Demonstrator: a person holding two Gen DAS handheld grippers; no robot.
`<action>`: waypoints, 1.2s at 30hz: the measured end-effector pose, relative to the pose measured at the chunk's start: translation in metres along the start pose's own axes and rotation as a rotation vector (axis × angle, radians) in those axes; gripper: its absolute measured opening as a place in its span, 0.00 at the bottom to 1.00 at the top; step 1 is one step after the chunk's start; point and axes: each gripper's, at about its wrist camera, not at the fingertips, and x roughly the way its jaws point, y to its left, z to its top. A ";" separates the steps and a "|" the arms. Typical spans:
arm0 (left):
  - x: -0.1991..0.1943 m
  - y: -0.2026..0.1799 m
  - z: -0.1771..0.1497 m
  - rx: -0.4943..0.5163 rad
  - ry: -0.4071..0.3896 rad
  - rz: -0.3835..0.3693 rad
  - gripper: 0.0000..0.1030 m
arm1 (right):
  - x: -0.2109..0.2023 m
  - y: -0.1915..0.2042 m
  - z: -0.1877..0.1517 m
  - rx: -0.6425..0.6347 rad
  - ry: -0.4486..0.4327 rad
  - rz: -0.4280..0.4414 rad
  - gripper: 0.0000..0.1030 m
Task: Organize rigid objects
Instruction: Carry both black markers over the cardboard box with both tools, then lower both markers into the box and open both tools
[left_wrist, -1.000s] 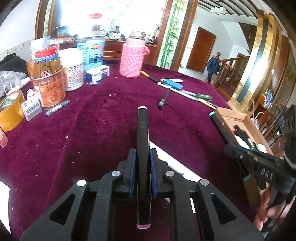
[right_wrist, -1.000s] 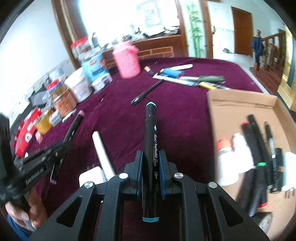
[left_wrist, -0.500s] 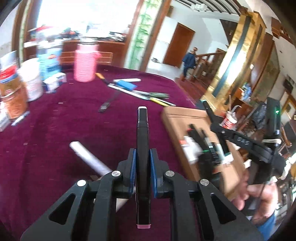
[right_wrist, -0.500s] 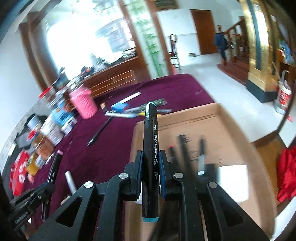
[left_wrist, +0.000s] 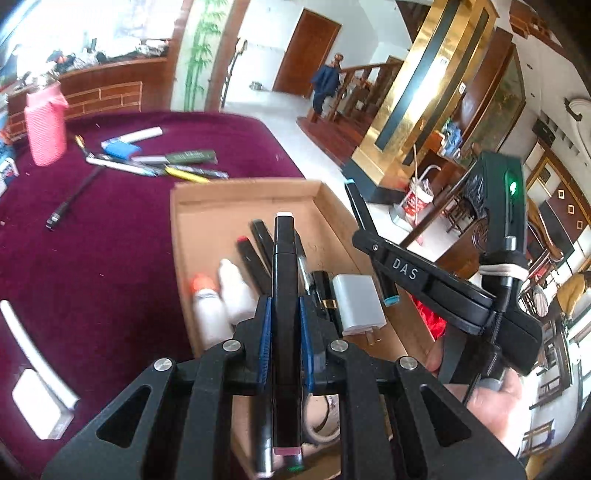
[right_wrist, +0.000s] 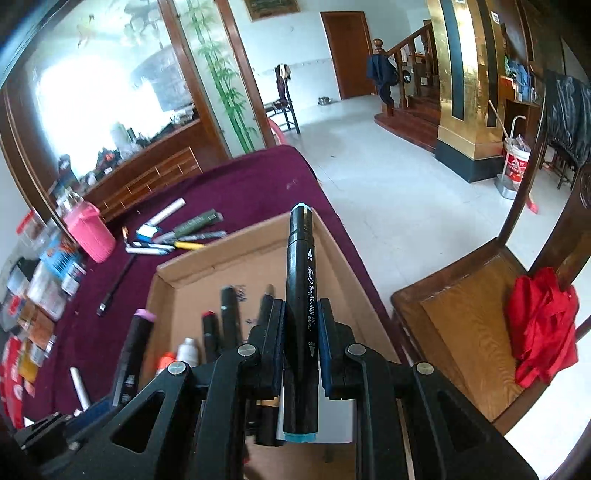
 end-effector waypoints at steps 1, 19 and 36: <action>0.004 -0.001 0.000 -0.003 0.006 0.002 0.12 | 0.001 -0.001 0.000 -0.004 0.005 -0.003 0.14; 0.027 0.000 -0.015 -0.029 0.048 0.028 0.12 | 0.011 -0.002 -0.009 -0.051 0.113 0.023 0.14; 0.034 0.016 -0.019 -0.076 0.064 0.021 0.12 | 0.014 0.017 -0.016 -0.096 0.153 0.064 0.14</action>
